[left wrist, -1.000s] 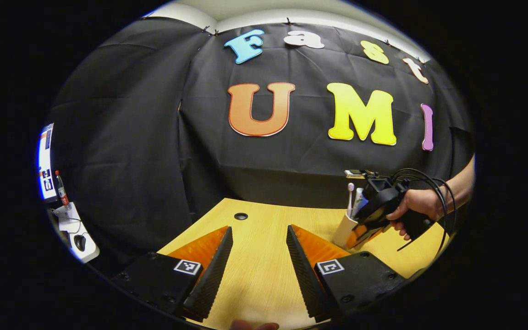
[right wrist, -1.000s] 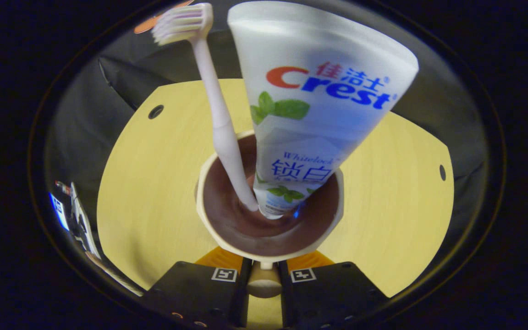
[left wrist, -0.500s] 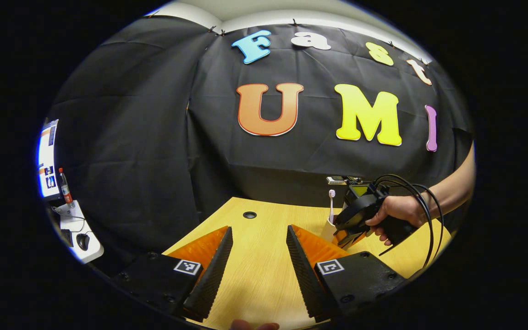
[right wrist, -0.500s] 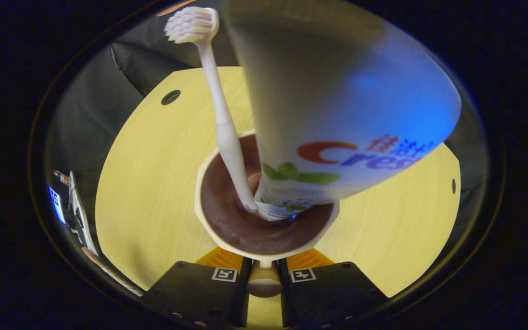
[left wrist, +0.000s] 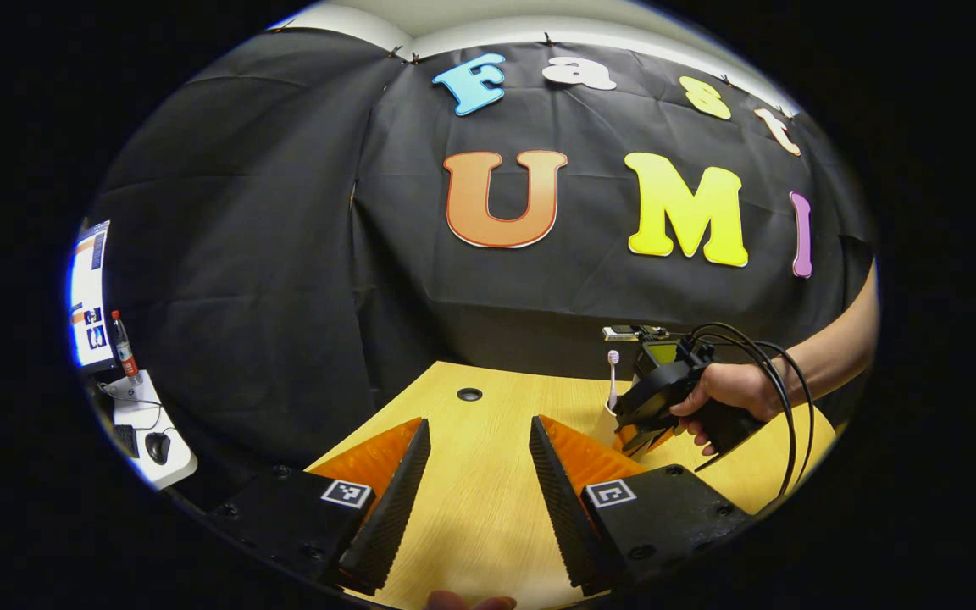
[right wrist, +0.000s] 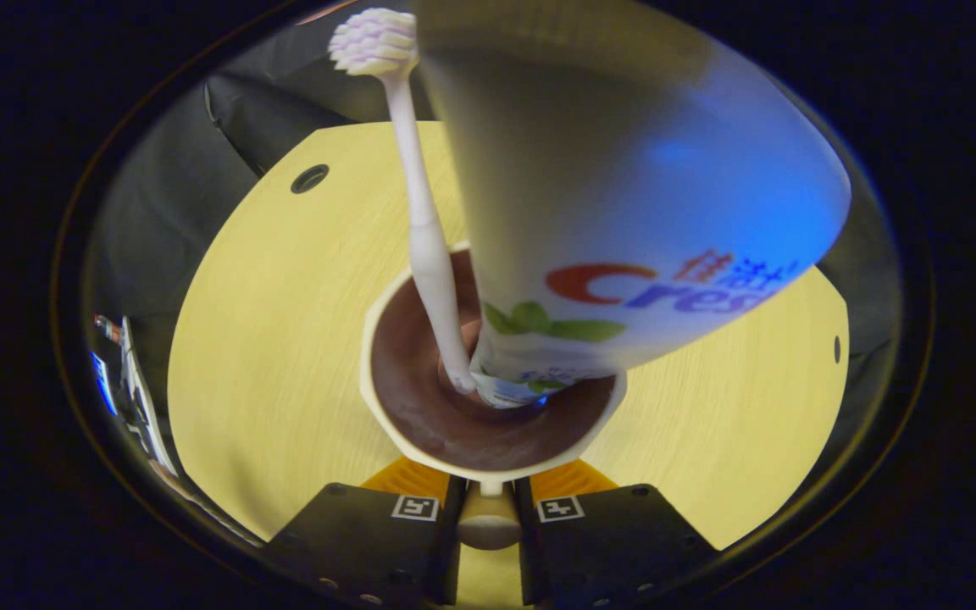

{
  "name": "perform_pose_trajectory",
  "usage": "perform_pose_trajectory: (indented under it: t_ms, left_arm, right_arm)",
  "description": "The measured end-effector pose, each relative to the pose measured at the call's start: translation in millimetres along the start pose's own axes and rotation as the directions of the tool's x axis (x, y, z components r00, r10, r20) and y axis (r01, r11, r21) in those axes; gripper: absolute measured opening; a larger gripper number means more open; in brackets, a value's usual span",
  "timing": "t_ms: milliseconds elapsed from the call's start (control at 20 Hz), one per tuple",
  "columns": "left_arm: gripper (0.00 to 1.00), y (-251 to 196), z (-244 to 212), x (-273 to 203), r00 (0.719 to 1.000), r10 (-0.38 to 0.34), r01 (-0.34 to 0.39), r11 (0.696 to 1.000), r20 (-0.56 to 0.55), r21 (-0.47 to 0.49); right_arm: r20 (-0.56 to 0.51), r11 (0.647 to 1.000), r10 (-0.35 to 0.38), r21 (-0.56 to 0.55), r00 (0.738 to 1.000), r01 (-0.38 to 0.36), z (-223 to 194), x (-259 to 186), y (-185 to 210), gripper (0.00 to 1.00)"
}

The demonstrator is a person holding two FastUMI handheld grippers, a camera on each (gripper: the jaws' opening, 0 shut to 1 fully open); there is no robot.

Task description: Put the toothbrush and toothpaste on the desktop into the cup, then pick up the cup and place it on the coaster on the desktop.

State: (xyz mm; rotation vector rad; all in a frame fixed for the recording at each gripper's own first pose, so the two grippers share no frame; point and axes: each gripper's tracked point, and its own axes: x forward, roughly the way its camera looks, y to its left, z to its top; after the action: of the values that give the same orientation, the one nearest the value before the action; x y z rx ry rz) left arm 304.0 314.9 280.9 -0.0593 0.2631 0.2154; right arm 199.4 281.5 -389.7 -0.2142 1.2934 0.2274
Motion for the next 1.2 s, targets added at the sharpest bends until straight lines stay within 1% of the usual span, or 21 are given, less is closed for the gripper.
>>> perform_pose_trajectory:
  t_ms: [250,350,400,450,500,600,650,700,800,1000,1100,1200]
  left_arm:
    - [0.77,-0.9,7.4,-1.1,1.0,0.0,0.0,1.0,0.01,0.007]
    - [0.77,-1.3,8.9,-1.4,1.0,-0.003,0.002,1.0,0.015,0.013]
    - [0.77,-1.4,10.2,-2.5,1.0,-0.003,0.003,1.0,0.015,0.018]
    - [0.77,-2.3,11.4,-3.3,1.0,-0.004,0.003,1.0,0.018,0.021]
    - [0.77,-3.0,13.2,-4.2,1.0,-0.007,0.006,1.0,0.02,0.024]
    - [0.77,-7.0,15.1,-5.9,1.0,-0.016,0.015,0.999,0.021,0.03]
    - [0.77,-9.5,17.4,-7.4,1.0,-0.02,0.019,0.999,0.022,0.035]
    - [0.77,-11.5,18.3,-7.5,1.0,-0.023,0.022,0.999,0.021,0.038]
    - [0.76,-20.0,22.0,-9.0,0.999,-0.041,0.04,0.999,0.019,0.031]
    - [0.77,-46.1,34.0,-10.1,0.996,-0.088,0.087,0.996,0.03,0.032]
    - [0.76,-63.8,41.8,-10.1,0.991,-0.126,0.124,0.991,0.043,0.042]
    - [0.76,-83.8,50.6,-11.2,0.985,-0.163,0.161,0.986,0.053,0.037]
  right_arm:
    - [0.001,0.999,-0.033,-0.005,0.999,0.033,0.7,-2.6,-1.1,0.27]
    - [0.009,0.999,-0.045,-0.02,0.999,0.045,1.7,-6.0,-2.4,0.31]
    - [0.013,0.999,-0.043,-0.019,0.999,0.043,1.2,-7.7,-0.5,0.48]
    - [0.014,0.999,-0.039,-0.013,0.999,0.04,1.0,-10.2,0.0,0.59]
    - [0.015,0.999,-0.035,-0.006,0.999,0.035,-0.1,-12.4,-0.4,0.77]
    - [0.016,1.0,-0.024,0.011,1.0,0.024,-4.2,-21.0,1.3,0.87]
    - [0.029,1.0,-0.003,0.019,1.0,0.003,-3.2,-27.4,5.3,0.89]
    - [0.049,0.999,0.016,0.038,0.999,-0.017,-2.2,-35.9,6.6,0.94]
    - [0.104,0.998,0.037,0.054,0.994,-0.043,1.3,-59.9,5.7,0.94]
    - [0.198,0.995,0.055,0.069,0.979,-0.07,0.6,-108.2,-1.8,0.95]
    - [0.248,0.992,0.06,0.095,0.967,-0.086,-3.8,-136.9,-13.5,0.95]
    - [0.308,0.989,0.045,0.121,0.95,-0.086,-10.9,-169.2,-31.0,0.95]
